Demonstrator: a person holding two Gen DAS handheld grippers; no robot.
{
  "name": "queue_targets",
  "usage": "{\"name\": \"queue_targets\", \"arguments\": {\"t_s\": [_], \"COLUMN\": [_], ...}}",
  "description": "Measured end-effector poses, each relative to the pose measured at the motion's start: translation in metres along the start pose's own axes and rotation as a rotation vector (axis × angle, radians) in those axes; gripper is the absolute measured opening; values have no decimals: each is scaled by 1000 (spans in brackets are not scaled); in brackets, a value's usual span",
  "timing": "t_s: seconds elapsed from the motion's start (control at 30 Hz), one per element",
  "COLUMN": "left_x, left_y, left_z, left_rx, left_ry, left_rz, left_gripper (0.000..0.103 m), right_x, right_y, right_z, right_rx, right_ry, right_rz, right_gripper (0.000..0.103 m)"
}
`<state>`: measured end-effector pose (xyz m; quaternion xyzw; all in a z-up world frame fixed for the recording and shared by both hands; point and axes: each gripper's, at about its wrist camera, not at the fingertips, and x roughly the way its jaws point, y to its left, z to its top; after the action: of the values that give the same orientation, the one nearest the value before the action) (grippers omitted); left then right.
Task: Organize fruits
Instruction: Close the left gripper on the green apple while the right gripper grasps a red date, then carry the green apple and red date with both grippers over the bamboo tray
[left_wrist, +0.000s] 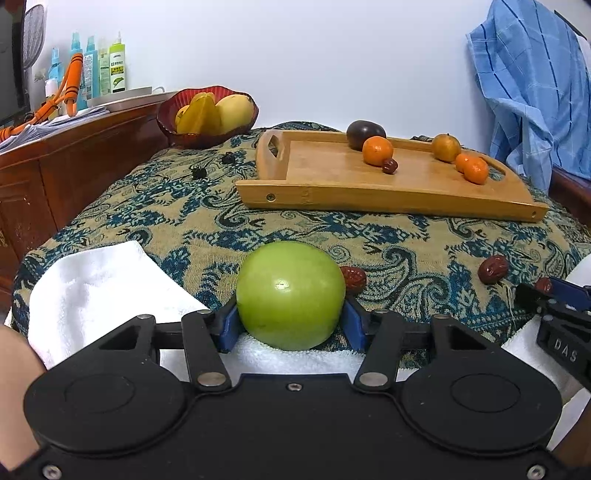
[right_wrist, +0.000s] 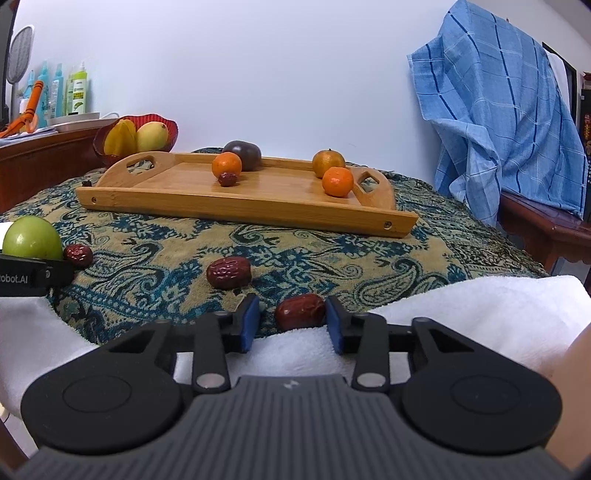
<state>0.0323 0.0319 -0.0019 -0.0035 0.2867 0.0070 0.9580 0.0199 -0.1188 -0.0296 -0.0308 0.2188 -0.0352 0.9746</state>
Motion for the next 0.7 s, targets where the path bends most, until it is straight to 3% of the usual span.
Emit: {"name": "queue_targets", "arguments": {"t_s": [0.7], "left_x": [-14], "left_y": [-7], "left_z": [5], "left_rx": [17], "left_ry": [-10], "left_rz": [-10], "left_gripper": [51], "right_x": [-7], "right_y": [-8], "right_z": [5], "right_rx": [53], "right_ry": [-28], "right_rz": [18], "right_gripper": [32]}}
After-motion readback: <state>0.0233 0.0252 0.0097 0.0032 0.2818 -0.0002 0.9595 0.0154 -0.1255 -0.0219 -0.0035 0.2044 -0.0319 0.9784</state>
